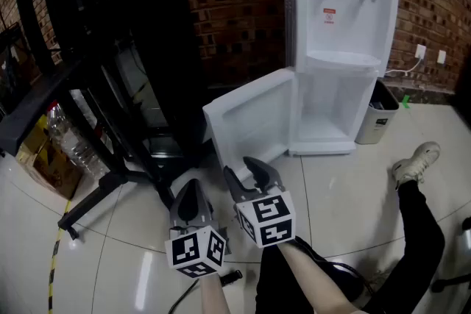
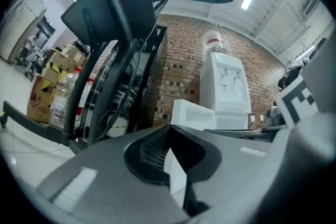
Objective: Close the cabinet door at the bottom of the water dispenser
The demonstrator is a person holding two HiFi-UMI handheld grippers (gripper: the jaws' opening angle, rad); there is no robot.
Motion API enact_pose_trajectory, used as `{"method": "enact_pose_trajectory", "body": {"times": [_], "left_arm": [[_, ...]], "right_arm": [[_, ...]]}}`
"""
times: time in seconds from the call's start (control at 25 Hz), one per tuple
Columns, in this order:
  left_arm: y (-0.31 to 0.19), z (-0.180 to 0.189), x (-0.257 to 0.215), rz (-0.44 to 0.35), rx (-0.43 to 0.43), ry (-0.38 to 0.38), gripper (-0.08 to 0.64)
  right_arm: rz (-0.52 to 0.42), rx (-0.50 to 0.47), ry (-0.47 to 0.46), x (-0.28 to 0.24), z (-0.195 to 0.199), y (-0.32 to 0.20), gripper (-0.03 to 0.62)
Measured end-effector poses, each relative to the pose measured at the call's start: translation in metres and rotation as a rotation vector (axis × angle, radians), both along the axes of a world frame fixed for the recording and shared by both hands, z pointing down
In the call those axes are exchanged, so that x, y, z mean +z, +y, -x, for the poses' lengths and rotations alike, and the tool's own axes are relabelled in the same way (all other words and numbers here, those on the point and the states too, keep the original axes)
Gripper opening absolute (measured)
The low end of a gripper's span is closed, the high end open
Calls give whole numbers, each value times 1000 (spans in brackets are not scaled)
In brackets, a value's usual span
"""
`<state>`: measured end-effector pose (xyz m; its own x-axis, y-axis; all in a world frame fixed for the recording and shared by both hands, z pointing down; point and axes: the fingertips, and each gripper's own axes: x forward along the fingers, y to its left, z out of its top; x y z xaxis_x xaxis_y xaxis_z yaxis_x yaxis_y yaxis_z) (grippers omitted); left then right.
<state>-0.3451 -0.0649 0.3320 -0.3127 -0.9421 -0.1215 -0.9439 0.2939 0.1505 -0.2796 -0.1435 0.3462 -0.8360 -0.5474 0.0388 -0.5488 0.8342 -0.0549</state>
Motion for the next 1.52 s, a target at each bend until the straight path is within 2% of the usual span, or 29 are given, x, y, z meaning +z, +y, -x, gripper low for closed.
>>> {"method": "enact_pose_trajectory", "body": {"times": [0.16, 0.4, 0.6, 0.8, 1.0, 1.2, 1.52], "left_arm": [[1, 18, 12, 8, -24, 39, 15], [0, 35, 32, 40, -41, 66, 15], [-4, 41, 46, 62, -51, 89, 15], [-8, 44, 51, 55, -54, 114, 15], [-11, 33, 50, 57, -38, 107, 15], [-18, 15, 50, 60, -6, 110, 15], [-23, -29, 47, 58, 52, 98, 15]], "right_arm": [[35, 52, 66, 23, 34, -36, 199], [-6, 131, 88, 30, 58, -63, 213], [35, 140, 78, 40, 67, -76, 218], [-26, 139, 119, 39, 68, -75, 218], [-81, 171, 162, 37, 56, -67, 191], [-65, 164, 169, 36, 38, -55, 207], [-85, 194, 186, 39, -23, -29, 202]]}}
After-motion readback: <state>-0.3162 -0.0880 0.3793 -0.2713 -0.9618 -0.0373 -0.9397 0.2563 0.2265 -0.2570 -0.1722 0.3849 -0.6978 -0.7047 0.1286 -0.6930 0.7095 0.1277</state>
